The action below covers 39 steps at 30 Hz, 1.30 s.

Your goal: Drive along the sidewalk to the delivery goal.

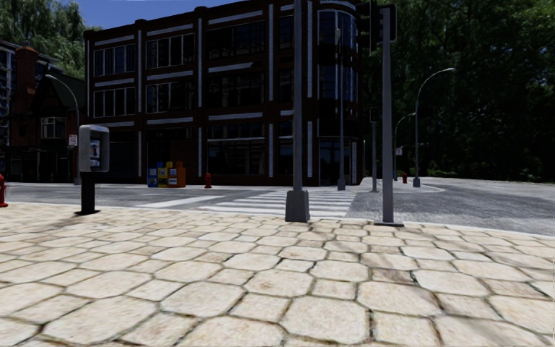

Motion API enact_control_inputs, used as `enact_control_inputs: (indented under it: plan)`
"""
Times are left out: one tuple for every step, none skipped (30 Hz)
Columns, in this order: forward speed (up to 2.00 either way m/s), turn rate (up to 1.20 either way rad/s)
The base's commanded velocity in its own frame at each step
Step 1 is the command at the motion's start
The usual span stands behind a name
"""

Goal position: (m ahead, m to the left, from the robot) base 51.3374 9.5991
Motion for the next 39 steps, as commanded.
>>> enact_control_inputs:
  plan:
    - [2.0,0.34]
    - [2.0,0.34]
    - [2.0,0.34]
    - [2.0,0.34]
    - [2.0,0.34]
    - [2.0,0.34]
    - [2.0,0.34]
    - [2.0,0.34]
    - [2.0,0.34]
    - [2.0,0.34]
    - [2.0,0.34]
    - [2.0,0.25]
    - [2.0,0.1]
    - [2.0,0.1]
    - [2.0,0.0]
    - [2.0,0.0]
    - [2.0,0.0]
    - [2.0,0.0]
    - [2.0,0.0]
    - [2.0,0.0]
    - [2.0,0.0]
    - [2.0,0.0]
    - [2.0,0.0]
    - [2.0,0.0]
    - [2.0,0.0]
    - [2.0,0.0]
    - [2.0,0.0]
    - [2.0,0.0]
    - [2.0,0.0]
    - [2.0,0.0]
    - [2.0,0.0]
    - [2.0,0.0]
    - [2.0,0.0]
    - [2.0,0.0]
    - [2.0,0.0]
    - [2.0,0.0]
    - [2.0,0.0]
    - [2.0,0.0]
    - [2.0,0.08]
